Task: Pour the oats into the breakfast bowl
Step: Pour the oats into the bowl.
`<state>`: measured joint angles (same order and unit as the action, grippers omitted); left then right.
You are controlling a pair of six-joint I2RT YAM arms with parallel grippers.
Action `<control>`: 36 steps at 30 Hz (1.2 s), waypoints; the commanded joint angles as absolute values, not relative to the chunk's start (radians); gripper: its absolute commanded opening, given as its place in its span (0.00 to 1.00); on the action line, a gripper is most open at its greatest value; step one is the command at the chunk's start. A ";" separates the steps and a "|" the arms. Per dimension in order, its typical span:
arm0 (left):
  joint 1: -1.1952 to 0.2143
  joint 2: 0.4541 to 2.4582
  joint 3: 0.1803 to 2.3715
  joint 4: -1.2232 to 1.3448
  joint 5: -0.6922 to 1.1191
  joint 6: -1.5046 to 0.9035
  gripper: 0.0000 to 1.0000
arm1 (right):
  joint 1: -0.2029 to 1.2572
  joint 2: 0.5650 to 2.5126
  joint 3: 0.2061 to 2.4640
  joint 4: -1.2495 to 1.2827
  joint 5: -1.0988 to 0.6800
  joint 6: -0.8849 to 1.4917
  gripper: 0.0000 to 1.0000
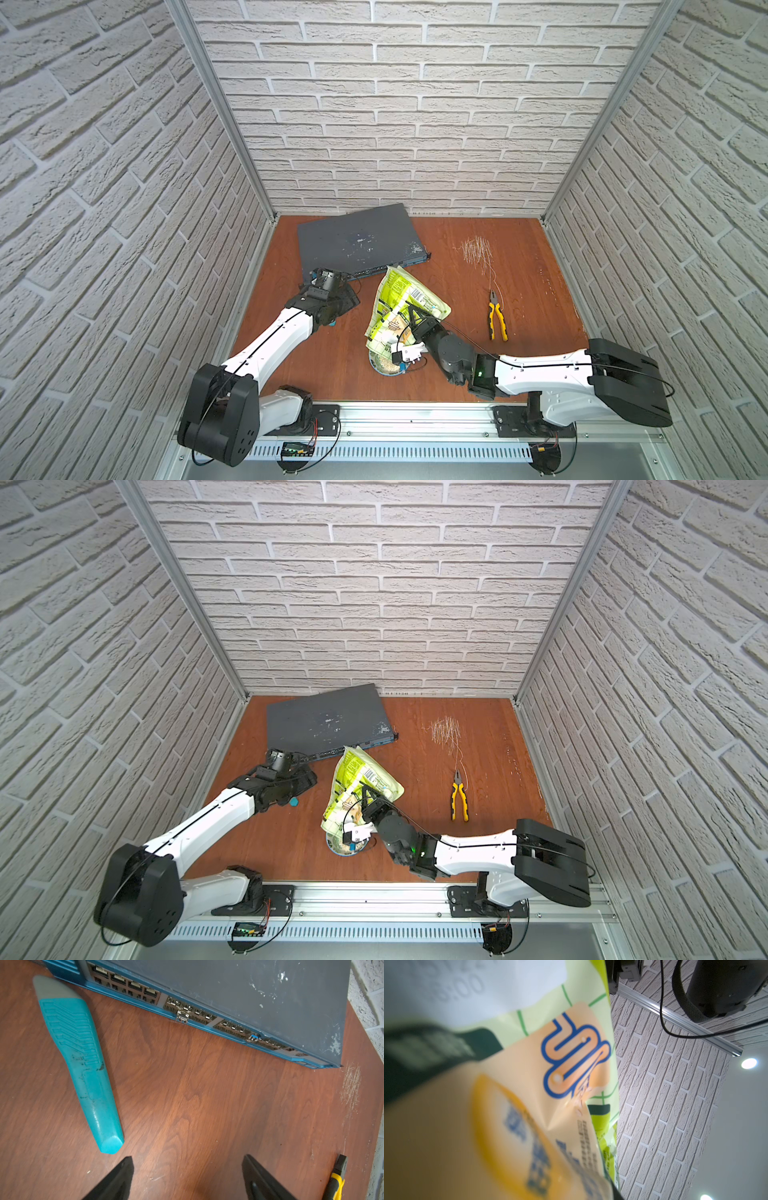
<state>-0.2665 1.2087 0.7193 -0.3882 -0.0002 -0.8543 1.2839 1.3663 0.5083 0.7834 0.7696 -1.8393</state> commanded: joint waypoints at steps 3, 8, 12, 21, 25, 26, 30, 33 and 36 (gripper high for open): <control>-0.259 1.209 0.736 -0.379 -0.012 -0.833 0.84 | 1.286 1.278 0.554 0.966 0.778 -1.823 0.03; -0.258 1.204 0.733 -0.379 -0.016 -0.835 0.84 | 1.292 1.287 0.540 0.981 0.776 -1.863 0.04; -0.259 1.204 0.732 -0.377 -0.015 -0.837 0.84 | 1.293 1.325 0.532 1.010 0.787 -1.895 0.04; -0.259 1.204 0.729 -0.378 -0.015 -0.835 0.84 | 1.275 1.308 0.548 1.022 0.797 -1.929 0.04; -0.259 1.202 0.728 -0.374 -0.014 -0.837 0.84 | 1.274 1.314 0.551 1.017 0.803 -1.932 0.04; -0.259 1.201 0.727 -0.375 -0.013 -0.836 0.84 | 1.275 1.321 0.552 1.019 0.805 -1.934 0.04; -0.259 1.201 0.730 -0.378 -0.014 -0.835 0.84 | 1.274 1.333 0.549 1.035 0.811 -1.935 0.04; -0.259 1.201 0.735 -0.380 -0.014 -0.832 0.84 | 1.279 1.316 0.553 1.023 0.807 -1.906 0.04; -0.257 1.202 0.738 -0.384 -0.016 -0.829 0.84 | 1.291 1.272 0.555 0.942 0.793 -1.853 0.04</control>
